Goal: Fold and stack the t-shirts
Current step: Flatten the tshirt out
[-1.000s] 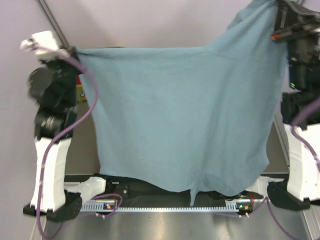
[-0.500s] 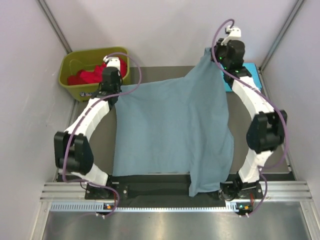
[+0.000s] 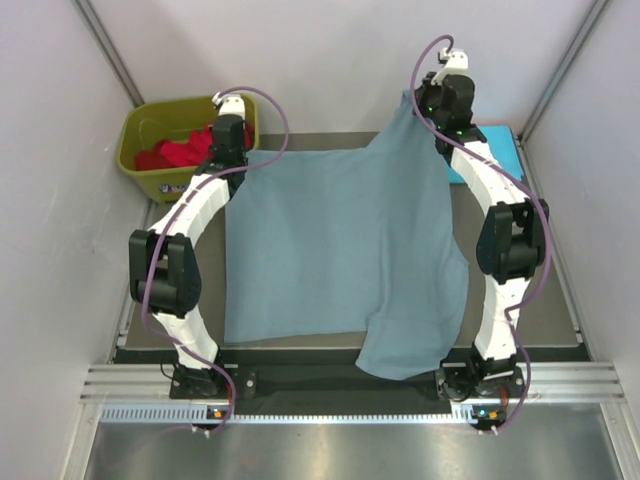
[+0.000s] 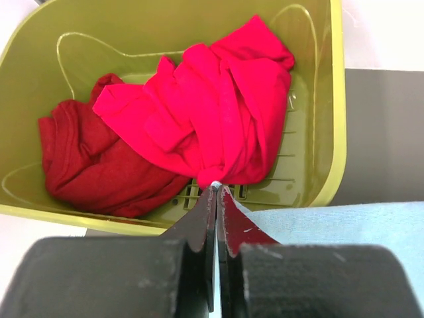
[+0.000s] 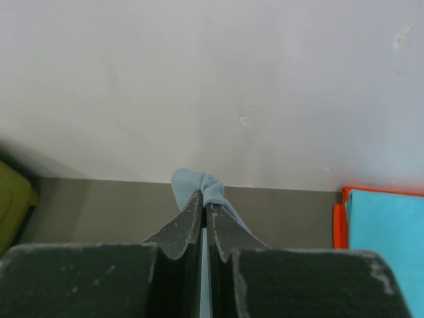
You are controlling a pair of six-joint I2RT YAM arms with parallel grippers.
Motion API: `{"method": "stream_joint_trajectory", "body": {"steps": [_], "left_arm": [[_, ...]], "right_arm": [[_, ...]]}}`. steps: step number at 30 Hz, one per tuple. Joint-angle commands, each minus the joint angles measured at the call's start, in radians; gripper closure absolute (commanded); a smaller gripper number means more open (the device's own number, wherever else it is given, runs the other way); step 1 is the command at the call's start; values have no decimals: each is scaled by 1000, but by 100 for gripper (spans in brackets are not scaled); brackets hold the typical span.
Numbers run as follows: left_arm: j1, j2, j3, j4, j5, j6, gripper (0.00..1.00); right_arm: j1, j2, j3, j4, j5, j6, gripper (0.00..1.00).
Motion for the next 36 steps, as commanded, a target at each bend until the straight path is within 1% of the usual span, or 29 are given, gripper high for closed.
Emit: {"method": "stream_joint_trajectory", "body": {"steps": [1, 6, 10, 19, 25, 29, 30, 36], "left_arm": [[8, 6, 43, 57, -15, 8, 100], [8, -19, 17, 14, -7, -38, 100], [8, -43, 5, 8, -38, -46, 100], [10, -51, 23, 23, -79, -26, 100], [10, -71, -11, -8, -50, -44, 100], [8, -109, -54, -60, -82, -140, 100], [8, -118, -78, -98, -98, -206, 100], [10, -210, -236, -130, -200, -315, 100]], "right_arm": [[-23, 8, 80, 75, -7, -24, 100], [-28, -31, 39, 60, -7, -21, 100], [-29, -38, 43, 49, -13, -5, 100], [-29, 49, 180, 35, -30, 55, 100], [-29, 80, 209, 30, -36, 99, 100], [-29, 103, 218, 46, -41, 131, 100], [-28, 110, 229, 50, -44, 148, 100], [-29, 170, 224, 115, -60, 222, 100]]}}
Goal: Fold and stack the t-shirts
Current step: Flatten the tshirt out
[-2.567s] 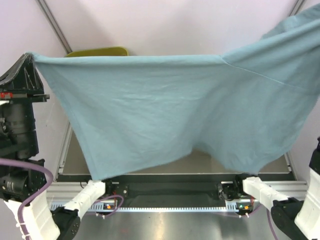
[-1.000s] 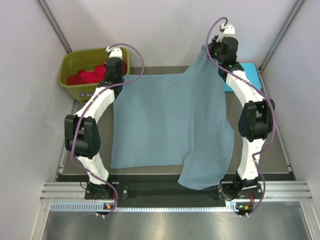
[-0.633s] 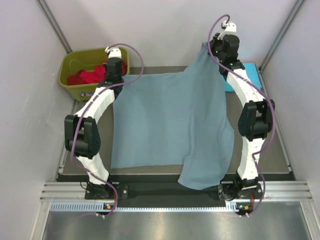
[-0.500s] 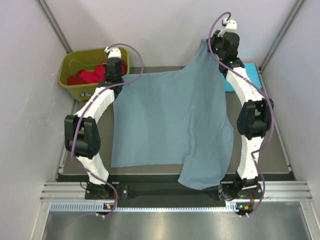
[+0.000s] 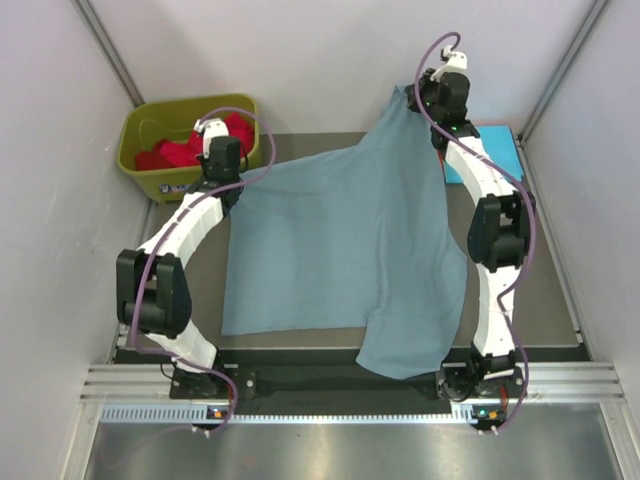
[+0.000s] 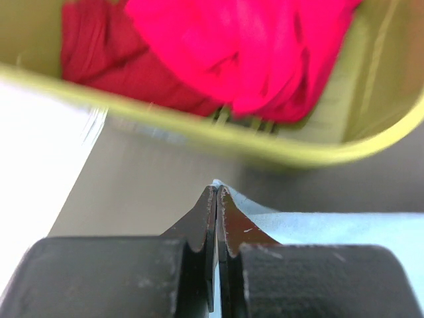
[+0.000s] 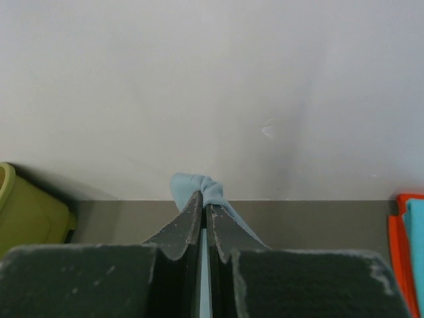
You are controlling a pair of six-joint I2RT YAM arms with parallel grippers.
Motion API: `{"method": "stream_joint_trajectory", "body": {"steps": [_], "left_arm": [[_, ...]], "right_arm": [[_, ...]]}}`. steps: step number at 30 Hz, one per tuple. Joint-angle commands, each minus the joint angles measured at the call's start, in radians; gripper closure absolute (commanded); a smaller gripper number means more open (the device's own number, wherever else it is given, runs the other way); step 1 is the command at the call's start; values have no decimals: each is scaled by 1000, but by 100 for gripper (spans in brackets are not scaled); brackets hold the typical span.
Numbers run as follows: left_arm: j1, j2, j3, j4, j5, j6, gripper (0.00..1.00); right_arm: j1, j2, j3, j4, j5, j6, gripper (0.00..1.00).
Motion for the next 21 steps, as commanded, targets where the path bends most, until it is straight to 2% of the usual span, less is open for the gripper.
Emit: {"method": "stream_joint_trajectory", "body": {"steps": [1, 10, 17, 18, 21], "left_arm": [[7, -77, -64, -29, -89, -95, 100], [7, 7, -90, 45, -55, -95, 100], [7, 144, 2, 33, -13, -82, 99], [7, 158, 31, 7, -6, -78, 88], [7, 202, 107, -67, -16, -92, 65]], "right_arm": [[-15, 32, 53, 111, -24, 62, 100], [-15, 141, 96, 136, -37, 82, 100], [-15, 215, 148, 117, -37, 69, 100], [-13, 216, 151, 110, -39, 69, 99], [-15, 226, 198, 9, -37, 56, 87]]}}
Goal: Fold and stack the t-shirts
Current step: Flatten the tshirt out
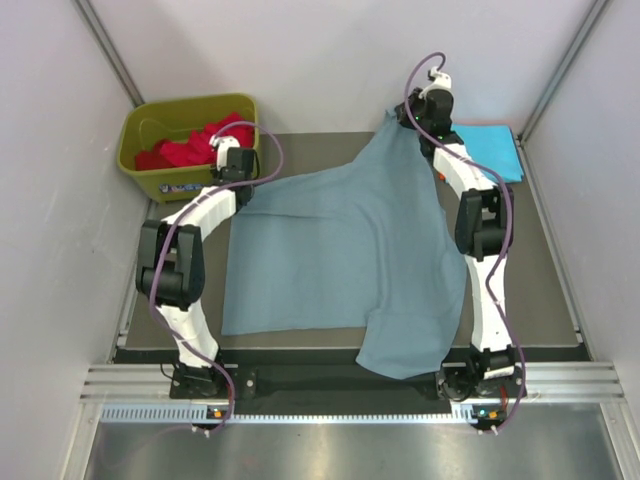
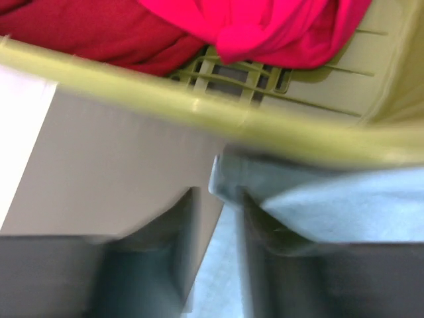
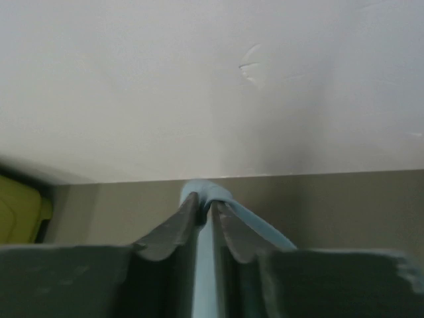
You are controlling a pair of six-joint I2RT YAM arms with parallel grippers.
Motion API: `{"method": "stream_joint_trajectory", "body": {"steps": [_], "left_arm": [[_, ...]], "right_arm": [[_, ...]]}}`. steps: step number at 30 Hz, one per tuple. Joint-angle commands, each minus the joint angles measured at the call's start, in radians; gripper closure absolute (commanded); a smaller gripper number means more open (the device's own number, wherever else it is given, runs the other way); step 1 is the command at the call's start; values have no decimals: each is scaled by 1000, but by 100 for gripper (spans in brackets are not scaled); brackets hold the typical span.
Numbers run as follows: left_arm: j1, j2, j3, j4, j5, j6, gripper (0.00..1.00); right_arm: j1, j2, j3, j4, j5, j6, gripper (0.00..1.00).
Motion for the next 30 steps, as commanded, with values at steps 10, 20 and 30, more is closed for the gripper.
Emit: {"method": "stream_joint_trajectory", "body": {"steps": [10, 20, 30], "left_arm": [[6, -69, 130, -371, 53, -152, 25], [1, -394, -176, -566, 328, -383, 26], [24, -591, -471, -703, 515, -732, 36]], "right_arm": [[-59, -190, 113, -610, 52, -120, 32], [-90, -603, -399, -876, 34, -22, 21], [-74, -1047, -1107, -886, -91, 70, 28]]}}
